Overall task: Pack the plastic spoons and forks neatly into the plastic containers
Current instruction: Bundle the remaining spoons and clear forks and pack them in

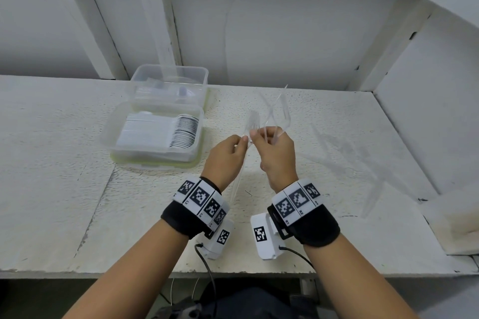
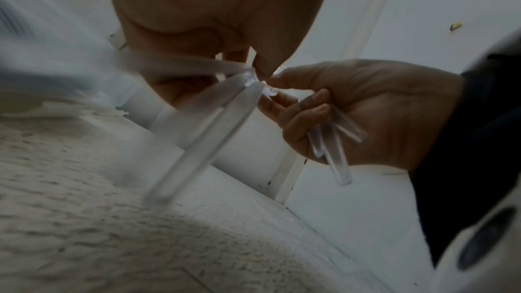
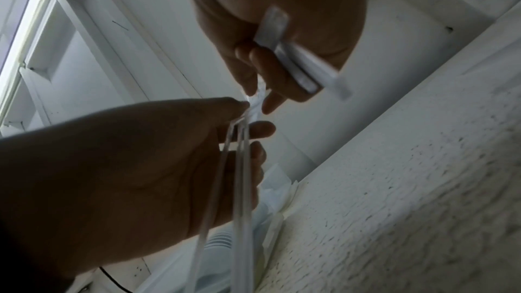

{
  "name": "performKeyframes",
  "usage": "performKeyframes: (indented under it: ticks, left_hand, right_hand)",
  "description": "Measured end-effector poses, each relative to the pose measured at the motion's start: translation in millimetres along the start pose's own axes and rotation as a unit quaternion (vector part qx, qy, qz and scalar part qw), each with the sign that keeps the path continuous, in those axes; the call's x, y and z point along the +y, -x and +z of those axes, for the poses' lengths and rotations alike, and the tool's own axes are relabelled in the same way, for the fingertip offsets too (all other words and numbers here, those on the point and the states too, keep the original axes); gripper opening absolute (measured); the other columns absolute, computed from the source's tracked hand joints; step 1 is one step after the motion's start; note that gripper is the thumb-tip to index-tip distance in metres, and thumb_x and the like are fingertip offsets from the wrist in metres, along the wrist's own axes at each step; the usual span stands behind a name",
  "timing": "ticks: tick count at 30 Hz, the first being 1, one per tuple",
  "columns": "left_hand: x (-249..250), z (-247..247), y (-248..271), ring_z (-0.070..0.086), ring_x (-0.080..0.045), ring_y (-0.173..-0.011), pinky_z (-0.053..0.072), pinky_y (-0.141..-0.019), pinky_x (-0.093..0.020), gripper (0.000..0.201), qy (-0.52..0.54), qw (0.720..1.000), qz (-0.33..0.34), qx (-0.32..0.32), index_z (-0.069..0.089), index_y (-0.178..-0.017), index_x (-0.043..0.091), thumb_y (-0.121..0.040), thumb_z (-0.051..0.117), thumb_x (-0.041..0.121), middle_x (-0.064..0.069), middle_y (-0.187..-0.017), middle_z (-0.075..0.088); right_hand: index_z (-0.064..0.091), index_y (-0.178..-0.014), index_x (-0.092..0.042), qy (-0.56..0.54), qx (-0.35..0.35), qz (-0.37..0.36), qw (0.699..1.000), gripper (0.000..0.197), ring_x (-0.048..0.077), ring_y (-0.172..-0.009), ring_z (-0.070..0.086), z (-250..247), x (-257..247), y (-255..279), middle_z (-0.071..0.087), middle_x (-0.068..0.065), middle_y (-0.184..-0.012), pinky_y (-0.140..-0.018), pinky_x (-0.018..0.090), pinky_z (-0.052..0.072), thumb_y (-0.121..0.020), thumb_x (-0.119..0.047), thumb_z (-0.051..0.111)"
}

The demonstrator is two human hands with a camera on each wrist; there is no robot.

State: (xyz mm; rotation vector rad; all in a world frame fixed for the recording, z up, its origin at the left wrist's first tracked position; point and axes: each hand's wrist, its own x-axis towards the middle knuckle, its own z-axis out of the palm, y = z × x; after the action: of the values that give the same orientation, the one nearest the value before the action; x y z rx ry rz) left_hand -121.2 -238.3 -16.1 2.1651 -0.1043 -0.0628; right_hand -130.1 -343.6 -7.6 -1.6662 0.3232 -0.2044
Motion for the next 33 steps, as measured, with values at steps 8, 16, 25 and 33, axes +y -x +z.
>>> performKeyframes:
  ticks: [8,16,25,33]
  left_hand:
    - [8,-13,-2,0.049,-0.011,-0.043,0.045,-0.051,-0.024,0.041,0.377,0.883,-0.169,-0.223,0.052,-0.086,0.013,-0.101,0.026,0.041,0.001,-0.051,0.052]
    - [7,-16,-9,0.032,-0.010,-0.040,0.025,-0.047,-0.022,0.054,0.326,0.887,-0.194,-0.265,0.060,-0.083,0.010,-0.099,0.015,0.035,0.003,-0.049,0.036]
    - [2,-22,-2,0.056,-0.010,-0.057,0.050,-0.057,-0.025,0.030,0.467,0.793,-0.221,-0.324,0.057,-0.086,0.013,-0.098,0.035,0.029,0.002,-0.066,0.057]
    - [1,-23,1,0.048,-0.008,-0.055,0.043,-0.054,-0.022,0.034,0.475,0.784,-0.200,-0.346,0.062,-0.095,0.007,-0.096,0.033,0.025,0.003,-0.064,0.052]
  right_hand:
    - [0.055,-0.084,-0.019,-0.012,-0.054,-0.023,0.998,0.009,-0.006,-0.049,0.054,-11,-5,-8,0.063,-0.002,-0.078,-0.046,0.007,0.038,-0.088,-0.018,0.062]
    - [0.055,-0.089,-0.019,0.022,-0.104,-0.014,0.994,0.008,-0.003,-0.036,0.045,-22,-13,-12,0.070,0.011,-0.088,-0.038,0.014,0.031,-0.089,-0.021,0.062]
    - [0.056,-0.079,-0.018,0.026,-0.102,-0.012,0.994,0.011,-0.003,-0.038,0.043,-29,-15,-16,0.060,0.003,-0.075,-0.039,0.019,0.031,-0.087,-0.015,0.064]
    - [0.054,-0.081,-0.022,0.016,-0.093,-0.006,0.995,0.014,-0.003,-0.041,0.045,-25,-12,-11,0.058,-0.003,-0.073,-0.039,0.019,0.033,-0.085,-0.019,0.067]
